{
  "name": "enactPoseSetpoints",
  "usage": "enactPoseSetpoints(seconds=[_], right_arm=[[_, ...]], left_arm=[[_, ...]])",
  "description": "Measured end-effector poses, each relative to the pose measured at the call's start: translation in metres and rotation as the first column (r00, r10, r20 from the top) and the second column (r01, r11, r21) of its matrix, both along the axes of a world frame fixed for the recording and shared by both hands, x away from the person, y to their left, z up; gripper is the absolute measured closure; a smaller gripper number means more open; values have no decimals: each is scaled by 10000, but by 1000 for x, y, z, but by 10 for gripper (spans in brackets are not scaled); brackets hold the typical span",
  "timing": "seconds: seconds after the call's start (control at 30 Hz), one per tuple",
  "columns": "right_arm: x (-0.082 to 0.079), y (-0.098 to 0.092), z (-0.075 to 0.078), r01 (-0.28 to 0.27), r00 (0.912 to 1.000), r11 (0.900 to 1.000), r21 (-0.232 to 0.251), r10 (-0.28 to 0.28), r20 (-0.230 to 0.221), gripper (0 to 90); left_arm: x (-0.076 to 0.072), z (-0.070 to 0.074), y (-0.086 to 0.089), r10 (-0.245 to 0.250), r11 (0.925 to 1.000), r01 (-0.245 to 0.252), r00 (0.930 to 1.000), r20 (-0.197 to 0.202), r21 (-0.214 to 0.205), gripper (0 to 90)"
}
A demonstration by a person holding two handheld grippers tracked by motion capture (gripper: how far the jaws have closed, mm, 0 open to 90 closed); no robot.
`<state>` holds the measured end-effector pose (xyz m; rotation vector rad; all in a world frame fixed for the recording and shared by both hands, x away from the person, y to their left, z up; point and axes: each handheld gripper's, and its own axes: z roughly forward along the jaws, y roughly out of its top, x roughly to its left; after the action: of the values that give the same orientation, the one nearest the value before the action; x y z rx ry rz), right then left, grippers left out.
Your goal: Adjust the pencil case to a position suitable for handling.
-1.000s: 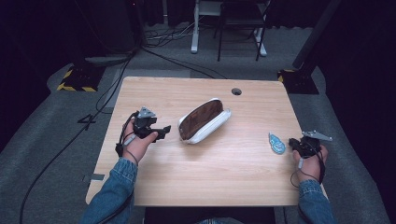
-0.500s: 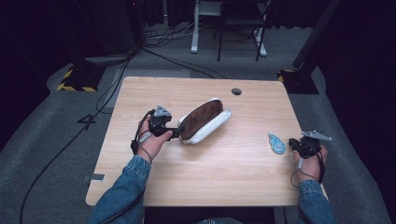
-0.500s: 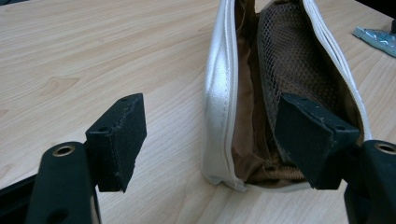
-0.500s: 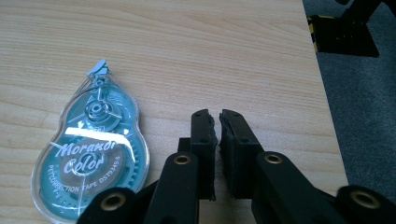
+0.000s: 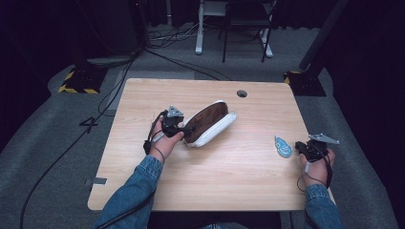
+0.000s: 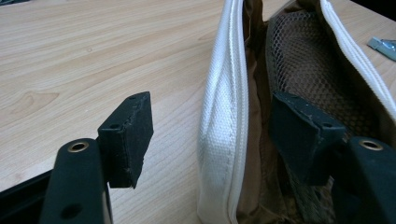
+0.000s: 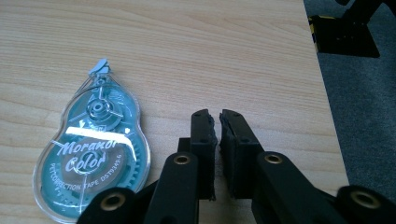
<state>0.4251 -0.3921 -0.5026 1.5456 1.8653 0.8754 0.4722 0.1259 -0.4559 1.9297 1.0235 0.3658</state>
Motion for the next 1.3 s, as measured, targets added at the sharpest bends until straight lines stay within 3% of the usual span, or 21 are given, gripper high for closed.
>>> enactPoseSetpoints(seconds=[0.23,0.47,0.6,0.7,0.8,1.03,1.3], right_arm=[[0,0,0,-16,10000,10000,-72,16,34,831],[-1,1,0,-11,10000,10000,-58,11,23,830],[-1,1,0,-51,10000,9999,-95,52,39,830],[-1,1,0,-62,10000,10000,-65,62,33,829],[-1,1,0,-62,10000,10000,-47,62,27,829],[-2,1,0,-54,10000,10000,-10,54,-1,829],[-2,1,0,-73,10000,10000,-4,73,2,828]], left_arm=[[3,-9,-1,104,9999,-104,9999,23,129,394],[4,-15,-1,-9,9996,4,9998,-188,-266,495],[5,-17,-1,-124,9993,116,9997,-215,-357,589],[4,-16,-1,-290,9993,289,9996,-14,-257,740],[3,-14,0,-371,9990,369,9993,-72,-235,812],[1,-13,1,-471,9981,463,9987,-199,-402,840],[-2,-7,4,-721,9933,686,9968,-342,-927,854]])
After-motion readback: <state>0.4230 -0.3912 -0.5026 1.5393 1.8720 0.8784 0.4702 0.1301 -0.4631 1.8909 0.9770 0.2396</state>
